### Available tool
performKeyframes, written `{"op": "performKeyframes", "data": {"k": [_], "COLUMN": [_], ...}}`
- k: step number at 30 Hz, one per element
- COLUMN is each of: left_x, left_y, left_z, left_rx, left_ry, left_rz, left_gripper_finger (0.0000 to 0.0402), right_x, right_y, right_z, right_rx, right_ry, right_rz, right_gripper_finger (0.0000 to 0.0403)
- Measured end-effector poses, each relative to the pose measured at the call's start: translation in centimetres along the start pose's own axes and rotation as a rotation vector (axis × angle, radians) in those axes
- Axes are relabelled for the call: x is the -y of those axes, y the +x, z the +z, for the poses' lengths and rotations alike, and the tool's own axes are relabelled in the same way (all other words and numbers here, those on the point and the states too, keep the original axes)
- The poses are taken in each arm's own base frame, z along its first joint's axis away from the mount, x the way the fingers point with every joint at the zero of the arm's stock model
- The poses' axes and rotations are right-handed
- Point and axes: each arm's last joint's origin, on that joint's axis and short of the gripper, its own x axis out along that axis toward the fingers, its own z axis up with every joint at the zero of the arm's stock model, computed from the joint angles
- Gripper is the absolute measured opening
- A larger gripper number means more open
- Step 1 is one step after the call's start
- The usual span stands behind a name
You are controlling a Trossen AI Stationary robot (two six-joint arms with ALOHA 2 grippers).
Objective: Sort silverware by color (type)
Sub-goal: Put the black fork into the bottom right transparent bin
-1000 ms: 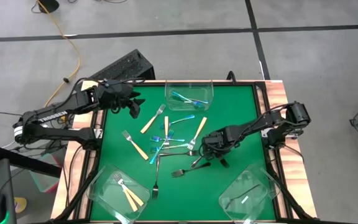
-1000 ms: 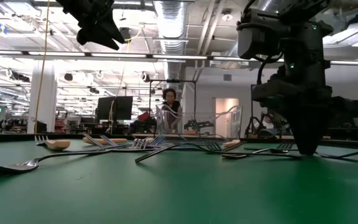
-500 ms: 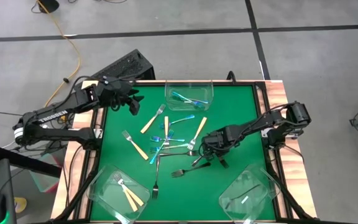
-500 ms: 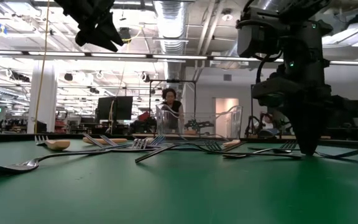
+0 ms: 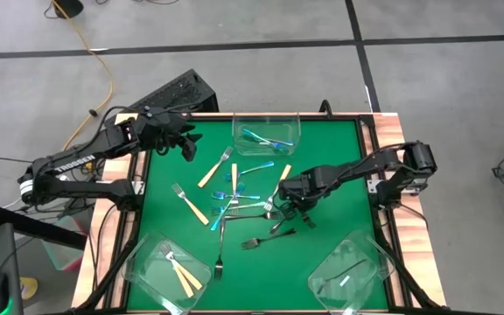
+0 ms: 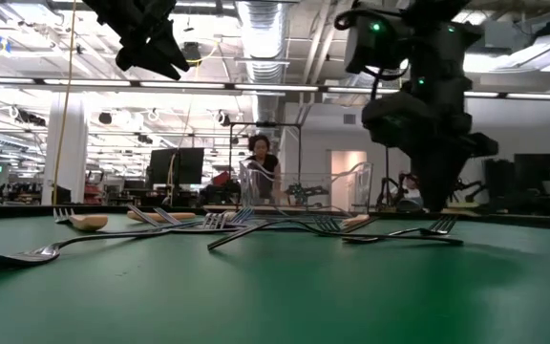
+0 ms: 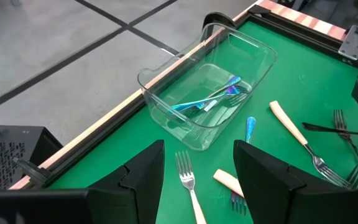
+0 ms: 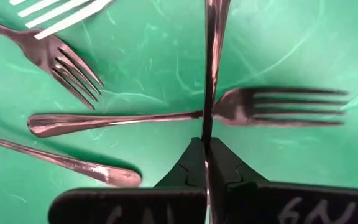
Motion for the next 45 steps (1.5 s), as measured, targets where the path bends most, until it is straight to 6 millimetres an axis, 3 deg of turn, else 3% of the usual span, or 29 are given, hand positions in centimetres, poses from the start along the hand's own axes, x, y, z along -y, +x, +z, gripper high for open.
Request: {"op": "performKeyframes", "data": {"k": [16, 25, 34, 45], "left_x": [0.0, 0.1, 0.1, 0.1], "left_y": [0.0, 0.0, 0.0, 0.0], "left_z": [0.2, 0.3, 0.4, 0.4], "left_rx": [0.017, 0.026, 0.037, 0.044], "left_ry": [0.019, 0.017, 0.026, -0.012], "left_rz": [-0.001, -0.01, -0.012, -0.015], "left_gripper_finger": [0.0176, 0.0176, 0.0176, 0.0176], "right_x": [-1.9, -3.2, -5.9, -6.5], "right_y": [-6.8, -11.6, -15.6, -18.3], "right_z": [2.8, 2.1, -1.6, -9.8], "right_rx": [0.038, 0.072, 0.108, 0.059], "right_ry": [-0.425, -0.571, -0.707, -0.918], "right_rz": [0.012, -0.029, 0.043, -0.029], "right_gripper_finger": [0.0006, 0.0006, 0.0006, 0.0006]}}
